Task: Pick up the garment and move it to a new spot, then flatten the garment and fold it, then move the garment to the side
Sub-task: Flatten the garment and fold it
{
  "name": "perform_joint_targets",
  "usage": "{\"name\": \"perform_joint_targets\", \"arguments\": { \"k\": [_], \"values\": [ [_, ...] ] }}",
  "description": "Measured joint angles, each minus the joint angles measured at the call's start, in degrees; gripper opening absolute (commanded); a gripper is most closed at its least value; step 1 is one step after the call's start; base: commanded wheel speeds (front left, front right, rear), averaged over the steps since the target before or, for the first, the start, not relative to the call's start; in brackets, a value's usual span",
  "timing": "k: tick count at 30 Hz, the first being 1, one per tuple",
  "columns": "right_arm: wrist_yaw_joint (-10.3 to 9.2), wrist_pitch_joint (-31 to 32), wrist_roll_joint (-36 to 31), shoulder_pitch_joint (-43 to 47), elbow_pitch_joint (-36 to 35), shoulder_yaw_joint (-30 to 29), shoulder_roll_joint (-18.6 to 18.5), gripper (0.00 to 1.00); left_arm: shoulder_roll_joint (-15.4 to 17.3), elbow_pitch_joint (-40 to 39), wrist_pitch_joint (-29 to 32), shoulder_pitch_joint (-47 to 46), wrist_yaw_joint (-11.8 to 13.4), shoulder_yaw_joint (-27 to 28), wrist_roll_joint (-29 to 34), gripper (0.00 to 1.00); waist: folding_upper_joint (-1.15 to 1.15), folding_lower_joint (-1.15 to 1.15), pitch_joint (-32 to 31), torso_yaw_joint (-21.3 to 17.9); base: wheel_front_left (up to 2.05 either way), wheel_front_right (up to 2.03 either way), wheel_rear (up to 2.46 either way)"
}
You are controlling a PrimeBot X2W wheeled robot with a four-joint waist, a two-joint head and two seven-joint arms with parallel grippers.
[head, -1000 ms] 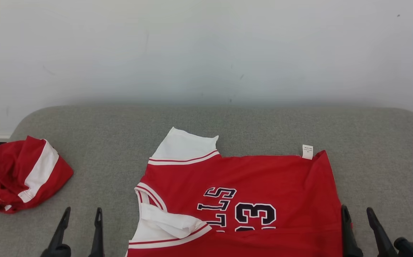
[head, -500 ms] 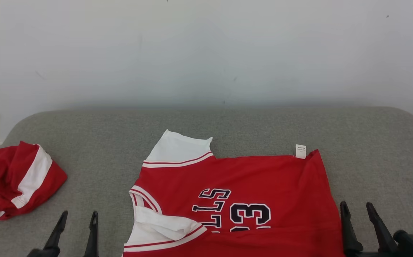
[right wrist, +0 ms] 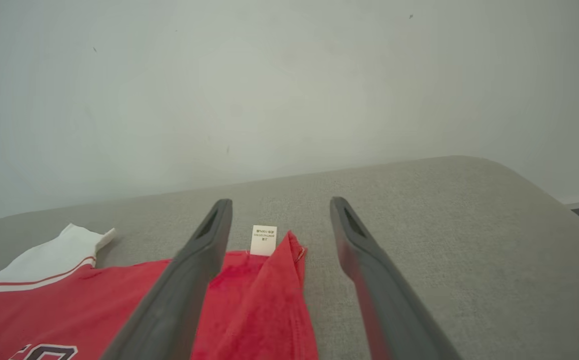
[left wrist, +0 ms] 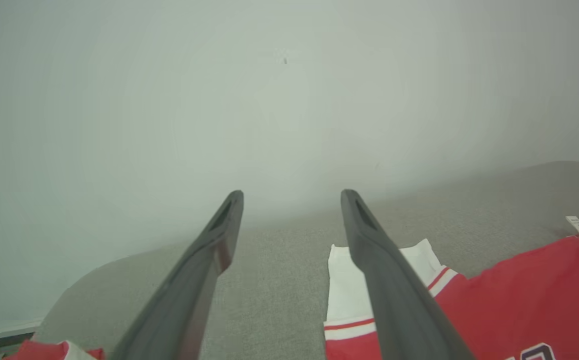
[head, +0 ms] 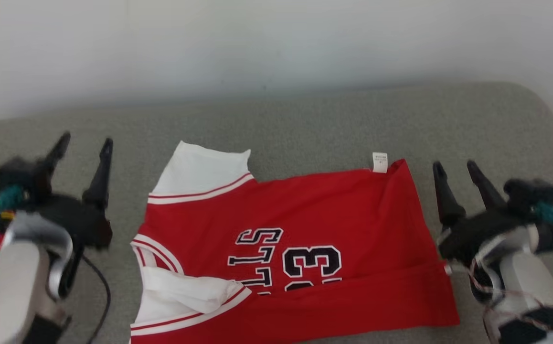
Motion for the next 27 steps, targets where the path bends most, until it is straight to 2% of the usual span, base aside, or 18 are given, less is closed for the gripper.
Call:
{"name": "perform_joint_targets", "arguments": {
  "k": [6, 12, 17, 27],
  "values": [
    [0.00, 0.8, 0.1, -14.1, 8.1, 4.4, 0.6, 1.00, 2.2, 8.4, 4.1, -15.2, -0.3, -7.5, -5.7, 1.00, 0.00, 0.01, 6.3, -2.2, 0.00, 0.00, 0.00],
    [0.00, -0.1, -0.2, -23.3, 13.5, 8.0, 1.9, 1.00, 3.8, 17.4, 8.4, -23.9, -0.3, -15.1, -11.3, 1.00, 0.01, 0.02, 12.4, -4.5, 0.00, 0.00, 0.00],
    [0.00, -2.8, 1.0, -26.7, 16.3, 10.5, 2.7, 1.00, 5.6, 22.8, 9.3, -28.4, -0.3, -20.1, -14.5, 1.00, 0.01, 0.02, 16.6, -6.6, 0.00, 0.00, 0.00],
    [0.00, -5.5, 4.2, -29.4, 18.5, 15.8, 2.7, 1.00, 7.3, 31.3, 9.1, -31.7, -0.3, -25.3, -20.4, 1.00, 0.01, 0.00, 20.6, -11.6, 0.00, 0.00, 0.00]
  ]
}}
